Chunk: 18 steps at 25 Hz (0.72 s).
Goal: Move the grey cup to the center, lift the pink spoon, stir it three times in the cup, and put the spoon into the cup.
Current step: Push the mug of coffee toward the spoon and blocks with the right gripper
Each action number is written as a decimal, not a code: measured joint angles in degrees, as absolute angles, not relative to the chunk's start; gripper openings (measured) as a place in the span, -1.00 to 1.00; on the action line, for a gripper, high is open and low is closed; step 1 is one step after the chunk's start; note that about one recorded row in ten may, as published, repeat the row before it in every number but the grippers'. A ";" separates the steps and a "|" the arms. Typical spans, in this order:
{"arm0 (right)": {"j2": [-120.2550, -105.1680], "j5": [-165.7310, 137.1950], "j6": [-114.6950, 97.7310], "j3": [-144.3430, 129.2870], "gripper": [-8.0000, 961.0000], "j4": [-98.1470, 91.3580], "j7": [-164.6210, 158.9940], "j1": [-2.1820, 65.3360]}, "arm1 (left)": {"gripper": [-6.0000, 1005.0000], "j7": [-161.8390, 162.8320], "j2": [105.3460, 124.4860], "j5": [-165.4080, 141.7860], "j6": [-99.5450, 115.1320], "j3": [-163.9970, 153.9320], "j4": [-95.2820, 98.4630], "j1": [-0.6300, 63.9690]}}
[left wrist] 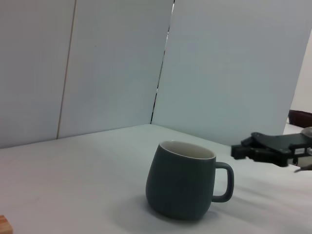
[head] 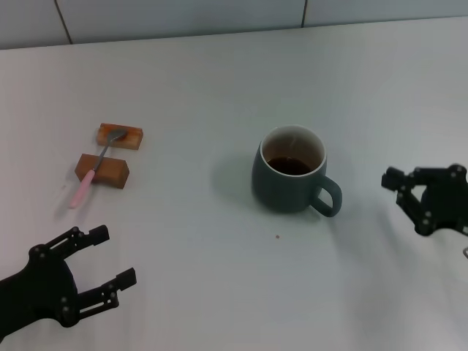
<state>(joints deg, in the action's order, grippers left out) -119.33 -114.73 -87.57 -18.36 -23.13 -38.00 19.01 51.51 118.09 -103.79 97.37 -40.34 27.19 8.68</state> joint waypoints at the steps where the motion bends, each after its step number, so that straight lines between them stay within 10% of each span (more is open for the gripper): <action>1: -119.35 -113.50 -86.76 -18.32 -0.82 -22.36 -36.55 19.24 | 0.68 51.53 118.10 -103.79 97.37 -40.34 27.22 8.69; 18: -119.52 -107.52 -72.75 -18.79 -0.85 -10.98 -7.65 25.88 | 0.68 51.79 118.06 -103.80 97.16 -39.20 27.33 9.29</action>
<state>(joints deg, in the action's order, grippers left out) -119.52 -107.52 -72.75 -18.79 -10.98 -7.65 25.88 51.79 118.06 -103.80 97.16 -39.20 27.33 9.29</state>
